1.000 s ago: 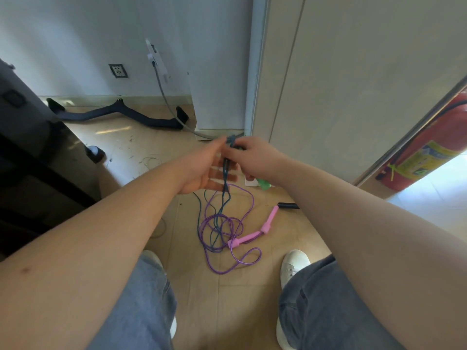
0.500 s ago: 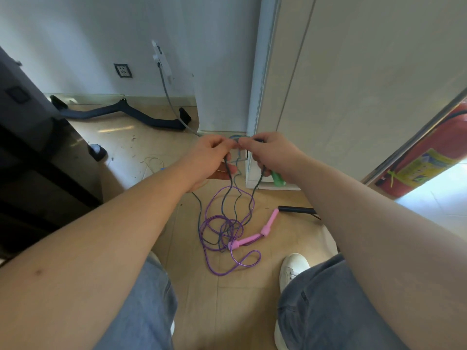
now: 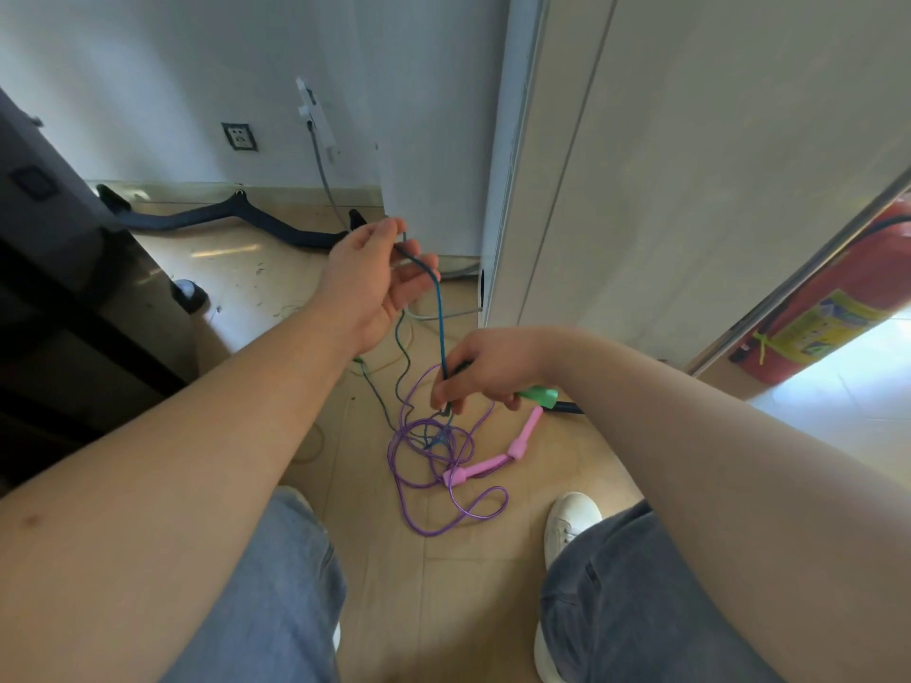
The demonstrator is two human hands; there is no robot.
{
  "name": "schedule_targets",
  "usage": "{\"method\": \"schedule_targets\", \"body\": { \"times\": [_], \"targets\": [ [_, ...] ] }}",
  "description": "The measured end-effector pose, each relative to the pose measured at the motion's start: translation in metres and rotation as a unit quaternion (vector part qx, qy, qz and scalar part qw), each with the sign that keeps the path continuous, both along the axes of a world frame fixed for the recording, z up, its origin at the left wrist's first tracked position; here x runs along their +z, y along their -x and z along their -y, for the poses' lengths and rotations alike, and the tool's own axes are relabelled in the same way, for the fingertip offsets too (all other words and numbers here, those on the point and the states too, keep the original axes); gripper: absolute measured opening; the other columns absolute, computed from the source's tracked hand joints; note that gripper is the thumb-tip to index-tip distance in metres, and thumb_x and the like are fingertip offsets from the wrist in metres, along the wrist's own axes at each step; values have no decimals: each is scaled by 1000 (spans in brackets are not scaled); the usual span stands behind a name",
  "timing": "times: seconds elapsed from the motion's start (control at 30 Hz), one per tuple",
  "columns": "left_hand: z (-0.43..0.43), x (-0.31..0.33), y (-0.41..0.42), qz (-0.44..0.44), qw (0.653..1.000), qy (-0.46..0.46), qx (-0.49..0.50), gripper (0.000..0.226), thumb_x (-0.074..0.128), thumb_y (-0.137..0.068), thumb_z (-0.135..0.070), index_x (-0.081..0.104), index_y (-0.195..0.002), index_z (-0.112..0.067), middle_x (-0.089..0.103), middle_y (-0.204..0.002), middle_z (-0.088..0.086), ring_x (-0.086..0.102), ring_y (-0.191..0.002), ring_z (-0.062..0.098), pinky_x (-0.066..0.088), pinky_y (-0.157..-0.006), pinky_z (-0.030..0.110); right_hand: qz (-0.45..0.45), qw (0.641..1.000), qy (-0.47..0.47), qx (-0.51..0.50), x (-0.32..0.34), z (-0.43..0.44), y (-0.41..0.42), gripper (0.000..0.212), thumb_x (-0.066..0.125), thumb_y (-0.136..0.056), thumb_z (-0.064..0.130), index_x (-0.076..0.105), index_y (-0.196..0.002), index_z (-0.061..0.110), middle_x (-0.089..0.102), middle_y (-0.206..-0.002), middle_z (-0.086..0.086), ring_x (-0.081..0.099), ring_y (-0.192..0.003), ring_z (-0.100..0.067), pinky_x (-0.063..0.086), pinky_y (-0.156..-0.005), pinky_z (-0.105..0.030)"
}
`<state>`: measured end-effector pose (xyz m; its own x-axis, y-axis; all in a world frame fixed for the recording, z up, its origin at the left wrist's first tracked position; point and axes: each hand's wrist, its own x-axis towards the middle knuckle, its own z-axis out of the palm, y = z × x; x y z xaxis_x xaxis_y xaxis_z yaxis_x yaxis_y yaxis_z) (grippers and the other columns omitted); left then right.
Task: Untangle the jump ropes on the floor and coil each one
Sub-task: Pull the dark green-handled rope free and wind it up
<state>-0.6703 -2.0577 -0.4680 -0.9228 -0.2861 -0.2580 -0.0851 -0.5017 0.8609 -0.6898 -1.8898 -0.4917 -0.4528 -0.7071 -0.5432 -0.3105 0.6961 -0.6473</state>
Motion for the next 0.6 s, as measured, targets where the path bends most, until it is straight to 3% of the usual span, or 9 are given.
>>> {"method": "schedule_targets", "body": {
  "times": [0.07,0.13,0.23,0.3,0.4,0.53,0.6],
  "targets": [
    [2,0,-2,14,999,-31,-10,20,45,-106,-28,55,-115,-12,63,-86,9,73,-75,21,62,-72,34,-52,998,9,-14,0,3,1,21,66,-93,39,77,-100,22,64,-64,10,46,-46,-15,46,-51,-28],
    [1,0,-6,58,996,-7,-70,31,47,-104,-39,55,-122,-15,69,-96,11,73,-86,24,61,-76,39,-87,993,42,-63,0,5,6,21,65,-93,40,76,-99,22,62,-64,5,51,-50,-18,47,-49,-27],
    [-7,0,-16,118,954,142,-238,31,53,-101,-36,62,-117,-11,71,-102,9,71,-87,23,60,-74,33,-101,982,93,-131,1,6,12,25,63,-96,34,74,-93,12,69,-77,-4,51,-53,-17,47,-46,-27],
    [-13,-4,-19,136,919,232,-289,23,55,-101,-31,68,-102,-11,71,-95,8,70,-88,24,58,-86,36,-124,979,97,-130,1,5,13,26,62,-97,32,72,-95,9,70,-78,-5,51,-51,-14,49,-47,-27],
    [-12,-11,-18,169,899,296,-276,26,60,-98,-40,72,-94,-18,74,-86,2,69,-90,18,55,-92,40,-135,975,110,-139,-1,4,14,24,64,-95,30,73,-97,8,66,-76,-12,46,-43,-10,44,-44,-23],
    [-8,-16,-15,133,906,340,-213,15,62,-98,-29,72,-90,-22,75,-82,-6,69,-82,11,57,-85,35,-115,975,112,-150,2,2,14,22,67,-92,37,78,-88,18,48,-60,-5,42,-47,-16,41,-46,-25],
    [-10,-15,-12,112,930,306,-167,18,56,-102,-24,69,-93,-16,74,-87,-2,72,-79,12,59,-79,35,-111,977,106,-145,3,1,15,21,68,-92,39,78,-88,21,46,-59,-2,43,-44,-13,41,-45,-22]
  ]
}}
